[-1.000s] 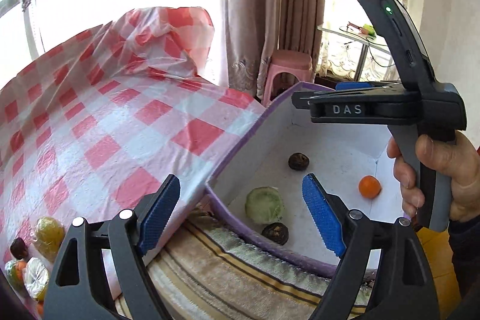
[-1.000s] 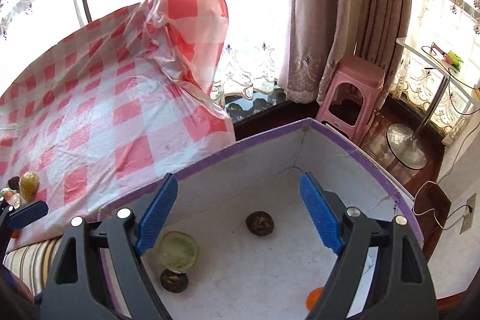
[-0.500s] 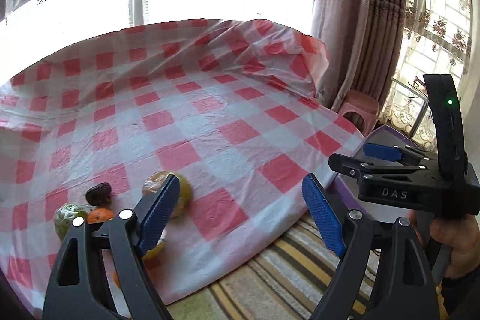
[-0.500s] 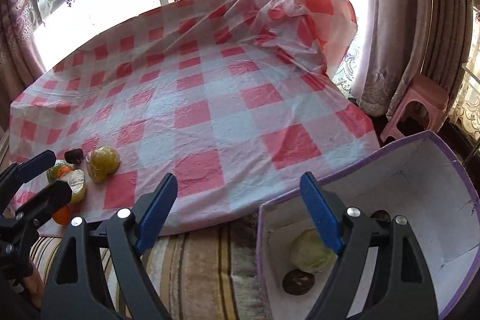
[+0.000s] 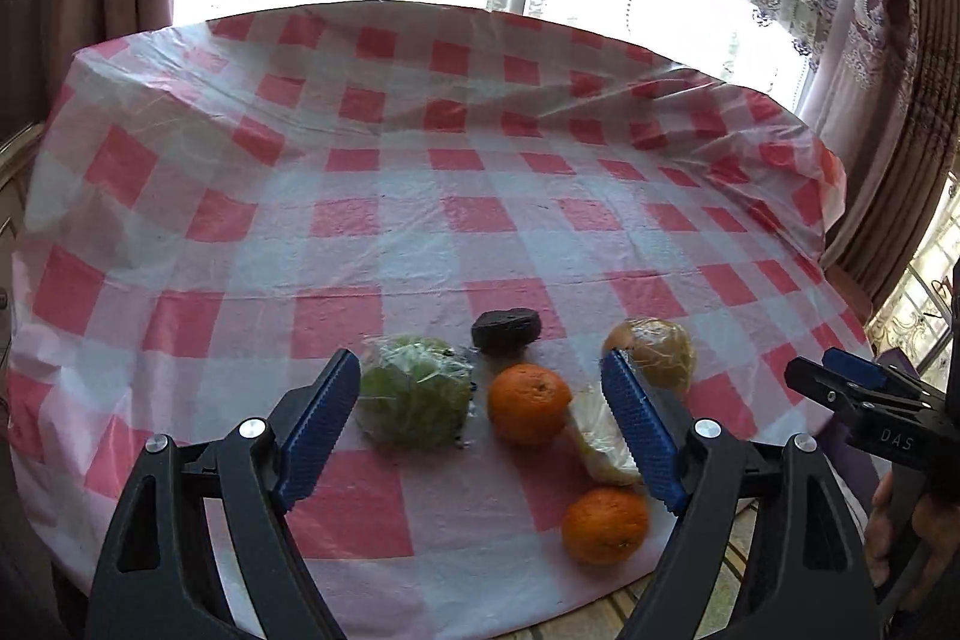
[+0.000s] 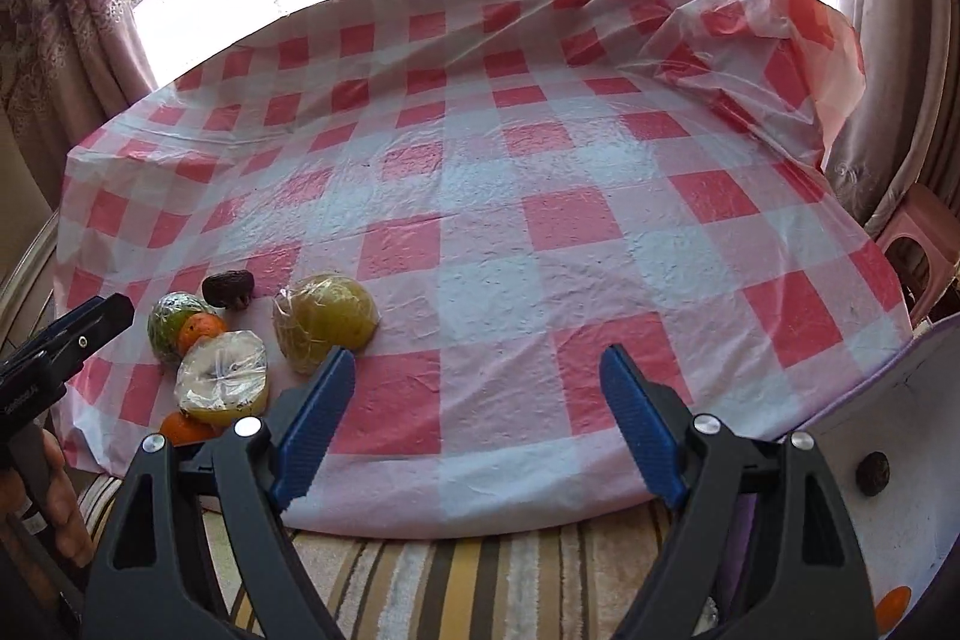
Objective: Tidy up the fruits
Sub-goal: 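Move both grippers back over the remaining fruits on the sheet, then grasp the wrapped pomelo with the right gripper while the left grasps the wrapped cabbage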
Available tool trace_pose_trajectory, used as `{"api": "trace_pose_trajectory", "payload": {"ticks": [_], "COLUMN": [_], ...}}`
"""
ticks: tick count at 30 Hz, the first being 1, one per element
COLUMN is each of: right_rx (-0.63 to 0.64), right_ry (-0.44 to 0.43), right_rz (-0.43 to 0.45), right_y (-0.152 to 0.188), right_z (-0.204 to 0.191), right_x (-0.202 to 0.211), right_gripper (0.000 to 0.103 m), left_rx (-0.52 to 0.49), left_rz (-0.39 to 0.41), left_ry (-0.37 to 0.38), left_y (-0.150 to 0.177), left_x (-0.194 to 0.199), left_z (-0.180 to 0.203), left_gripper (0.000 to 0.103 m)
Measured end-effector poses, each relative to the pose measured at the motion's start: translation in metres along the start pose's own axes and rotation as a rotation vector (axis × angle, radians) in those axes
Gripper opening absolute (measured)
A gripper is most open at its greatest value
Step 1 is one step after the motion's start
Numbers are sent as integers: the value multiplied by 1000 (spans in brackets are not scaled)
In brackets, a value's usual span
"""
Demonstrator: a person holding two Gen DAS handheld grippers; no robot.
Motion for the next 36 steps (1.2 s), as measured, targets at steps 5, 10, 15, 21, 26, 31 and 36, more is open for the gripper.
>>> {"api": "trace_pose_trajectory", "payload": {"ticks": [5,10,15,21,26,31,36], "right_rx": [60,112,161,199,225,241,233], "right_ry": [-22,-27,-28,-23,-13,1,6], "right_rz": [-7,-29,-58,-74,-101,-118,-154], "right_y": [-8,-15,-20,-23,-23,-24,-25], "right_z": [-25,-43,-60,-74,-82,-89,-90], "right_x": [-13,-28,-46,-58,-69,-77,-87], "right_gripper": [84,84,84,84,84,84,84], "left_rx": [34,34,43,49,42,26,10], "left_rz": [-53,-91,-123,-140,-154,-161,-156], "left_ry": [-19,-28,-49,-62,-65,-58,-57], "left_y": [6,11,13,13,13,13,13], "left_x": [-14,-26,-37,-45,-53,-56,-55], "left_z": [-19,-21,-27,-31,-31,-28,-24], "left_gripper": [79,77,72,71,69,62,57]}}
Point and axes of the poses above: each gripper's, at about its wrist camera, not at the fingertips, and x roughly against the way its jaws point, z to its right, y to its underside, the point moved 2 cm from there along -x, roughly the way its jaws point, and after that the axes turned 4 degrees about x, right-handed, at the moved point
